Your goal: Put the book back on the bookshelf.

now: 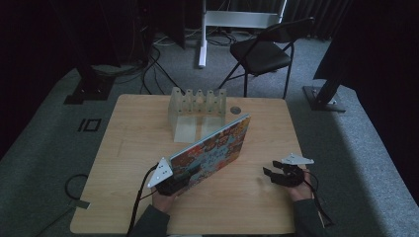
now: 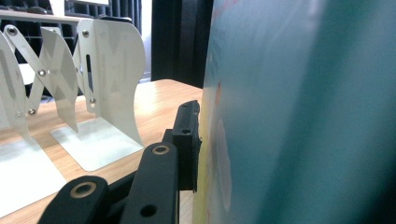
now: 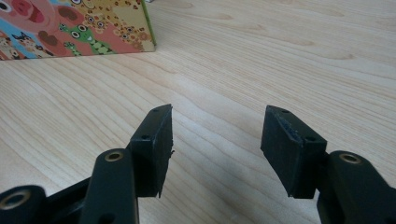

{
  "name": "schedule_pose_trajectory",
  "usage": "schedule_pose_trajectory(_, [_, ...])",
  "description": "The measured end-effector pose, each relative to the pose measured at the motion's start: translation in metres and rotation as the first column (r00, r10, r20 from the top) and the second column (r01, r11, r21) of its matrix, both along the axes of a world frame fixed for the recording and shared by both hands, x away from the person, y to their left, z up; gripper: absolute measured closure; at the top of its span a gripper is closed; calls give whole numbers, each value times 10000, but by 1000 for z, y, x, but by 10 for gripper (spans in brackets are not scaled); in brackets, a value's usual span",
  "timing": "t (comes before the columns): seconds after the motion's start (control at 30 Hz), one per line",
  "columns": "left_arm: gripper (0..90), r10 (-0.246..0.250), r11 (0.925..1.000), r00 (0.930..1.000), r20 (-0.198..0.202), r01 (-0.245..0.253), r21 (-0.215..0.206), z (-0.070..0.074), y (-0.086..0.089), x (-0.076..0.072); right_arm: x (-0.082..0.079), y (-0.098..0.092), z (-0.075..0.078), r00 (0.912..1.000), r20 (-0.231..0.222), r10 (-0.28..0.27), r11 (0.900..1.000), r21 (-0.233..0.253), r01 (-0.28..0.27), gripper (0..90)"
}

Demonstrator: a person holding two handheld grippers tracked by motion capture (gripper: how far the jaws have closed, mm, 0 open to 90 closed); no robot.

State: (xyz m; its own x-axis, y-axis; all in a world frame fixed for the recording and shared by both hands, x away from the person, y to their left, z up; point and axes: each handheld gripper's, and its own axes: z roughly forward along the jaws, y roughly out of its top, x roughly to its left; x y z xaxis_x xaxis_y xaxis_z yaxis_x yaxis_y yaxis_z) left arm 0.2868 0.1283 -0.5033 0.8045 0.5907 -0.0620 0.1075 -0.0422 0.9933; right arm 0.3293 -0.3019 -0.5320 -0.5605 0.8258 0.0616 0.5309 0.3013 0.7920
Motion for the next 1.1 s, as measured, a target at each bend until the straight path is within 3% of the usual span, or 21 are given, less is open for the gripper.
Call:
schedule_pose_trajectory(0.4, [757,-67,9996,9993,381,56,291,9,-3,-3,1,-1,-5,9999,-133,-63,9999,-104,61,431])
schedule_pose_trajectory(0.77, [782,-28,9993,9988,496,9,376,9,-4,-3,4,1,-10,9994,-309,-152,9984,-543,135,426])
schedule_pose_trajectory(1.1, [803,155,9989,9987,475,-176,441,10,-5,-4,5,-5,-16,9985,-379,-388,9979,-537,368,418])
